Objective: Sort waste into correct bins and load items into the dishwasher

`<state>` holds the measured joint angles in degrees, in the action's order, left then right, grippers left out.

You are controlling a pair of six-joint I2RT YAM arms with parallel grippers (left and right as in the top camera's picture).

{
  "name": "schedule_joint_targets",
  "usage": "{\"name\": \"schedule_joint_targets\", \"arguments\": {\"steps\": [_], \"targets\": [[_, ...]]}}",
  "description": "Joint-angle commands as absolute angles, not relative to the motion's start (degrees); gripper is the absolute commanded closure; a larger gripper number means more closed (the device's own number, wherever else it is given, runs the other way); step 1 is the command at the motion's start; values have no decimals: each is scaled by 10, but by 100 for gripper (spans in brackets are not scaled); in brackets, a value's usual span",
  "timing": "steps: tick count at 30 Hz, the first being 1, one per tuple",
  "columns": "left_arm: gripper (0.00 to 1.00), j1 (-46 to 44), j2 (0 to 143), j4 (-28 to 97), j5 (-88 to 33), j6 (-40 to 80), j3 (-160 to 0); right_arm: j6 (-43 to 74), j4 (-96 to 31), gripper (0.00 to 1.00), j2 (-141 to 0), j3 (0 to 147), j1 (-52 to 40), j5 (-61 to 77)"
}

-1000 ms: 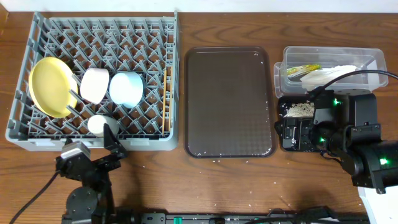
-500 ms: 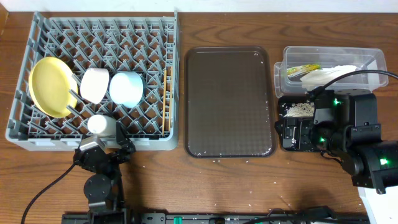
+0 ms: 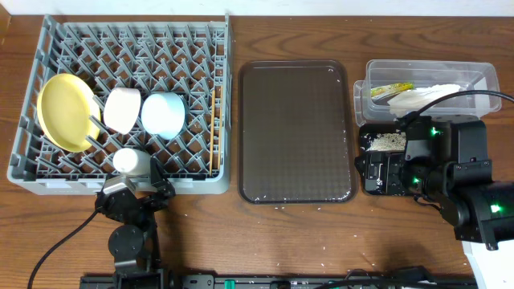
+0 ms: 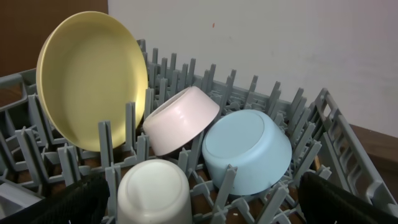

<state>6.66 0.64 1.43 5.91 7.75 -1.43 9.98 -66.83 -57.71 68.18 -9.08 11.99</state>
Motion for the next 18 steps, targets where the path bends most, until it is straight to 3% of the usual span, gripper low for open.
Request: {"name": "schedule_joint_targets", "arguments": {"steps": [1,18], "targets": [[2,65,6,36,60,83,-2,96,-669,1,-577,686,-85,121],[2,65,6,36,60,83,-2,82,-669,1,-576,682,-85,114]]}}
